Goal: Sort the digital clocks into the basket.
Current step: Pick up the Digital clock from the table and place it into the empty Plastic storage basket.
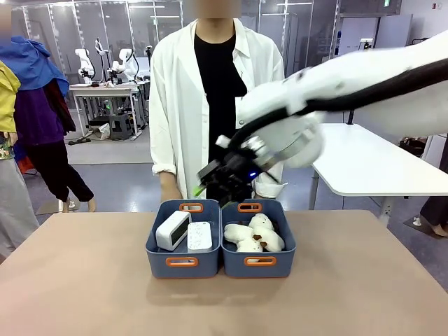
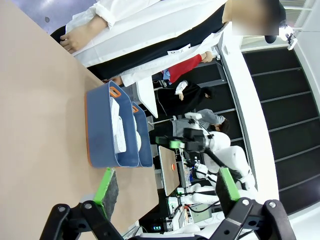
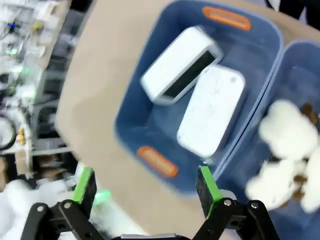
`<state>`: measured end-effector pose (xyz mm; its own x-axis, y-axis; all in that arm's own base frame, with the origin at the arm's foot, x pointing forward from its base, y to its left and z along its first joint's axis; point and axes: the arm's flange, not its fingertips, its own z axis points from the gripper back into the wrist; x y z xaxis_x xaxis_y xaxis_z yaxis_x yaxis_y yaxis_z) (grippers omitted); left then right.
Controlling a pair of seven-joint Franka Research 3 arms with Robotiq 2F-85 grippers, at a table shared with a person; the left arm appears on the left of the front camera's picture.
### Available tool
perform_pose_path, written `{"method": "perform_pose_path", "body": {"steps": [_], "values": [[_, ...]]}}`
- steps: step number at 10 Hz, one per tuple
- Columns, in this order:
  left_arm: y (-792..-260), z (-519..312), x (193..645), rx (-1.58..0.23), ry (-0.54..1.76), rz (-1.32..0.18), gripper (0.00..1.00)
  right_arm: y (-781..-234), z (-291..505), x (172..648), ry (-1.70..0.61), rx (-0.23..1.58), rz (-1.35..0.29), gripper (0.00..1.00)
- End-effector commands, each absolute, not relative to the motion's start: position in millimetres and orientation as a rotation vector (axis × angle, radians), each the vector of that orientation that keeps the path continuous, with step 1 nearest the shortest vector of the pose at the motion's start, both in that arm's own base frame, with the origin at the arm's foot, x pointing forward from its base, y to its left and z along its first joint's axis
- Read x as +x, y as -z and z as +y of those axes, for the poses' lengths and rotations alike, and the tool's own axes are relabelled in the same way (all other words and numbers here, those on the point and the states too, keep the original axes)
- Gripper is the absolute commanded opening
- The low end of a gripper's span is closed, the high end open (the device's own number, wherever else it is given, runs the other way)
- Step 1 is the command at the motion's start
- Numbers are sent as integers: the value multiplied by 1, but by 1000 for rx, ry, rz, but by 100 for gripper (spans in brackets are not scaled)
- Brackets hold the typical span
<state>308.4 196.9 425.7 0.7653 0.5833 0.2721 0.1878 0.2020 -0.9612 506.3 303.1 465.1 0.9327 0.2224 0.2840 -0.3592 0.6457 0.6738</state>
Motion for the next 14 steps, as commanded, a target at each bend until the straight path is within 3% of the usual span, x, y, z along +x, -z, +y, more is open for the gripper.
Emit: {"method": "perform_pose_path", "body": {"steps": [1,3,5,8,10,11,14], "values": [[-429,196,303,-1381,-310,-681,100,-470,186,460,-153,1030,-71,100],[-429,196,303,-1381,-310,-681,100,-459,72,434,3,1403,-31,100],[-429,196,303,-1381,-310,-681,100,-446,-22,400,96,1554,-103,100],[-429,196,303,-1381,-310,-681,100,-454,-102,350,134,1560,-294,100],[-429,196,303,-1381,-310,-681,100,-460,-100,367,184,1408,-311,100],[-429,196,303,-1381,-310,-681,100,-450,-123,348,179,1580,-274,100],[-429,196,303,-1381,-310,-681,100,-450,-123,348,179,1580,-274,100]]}}
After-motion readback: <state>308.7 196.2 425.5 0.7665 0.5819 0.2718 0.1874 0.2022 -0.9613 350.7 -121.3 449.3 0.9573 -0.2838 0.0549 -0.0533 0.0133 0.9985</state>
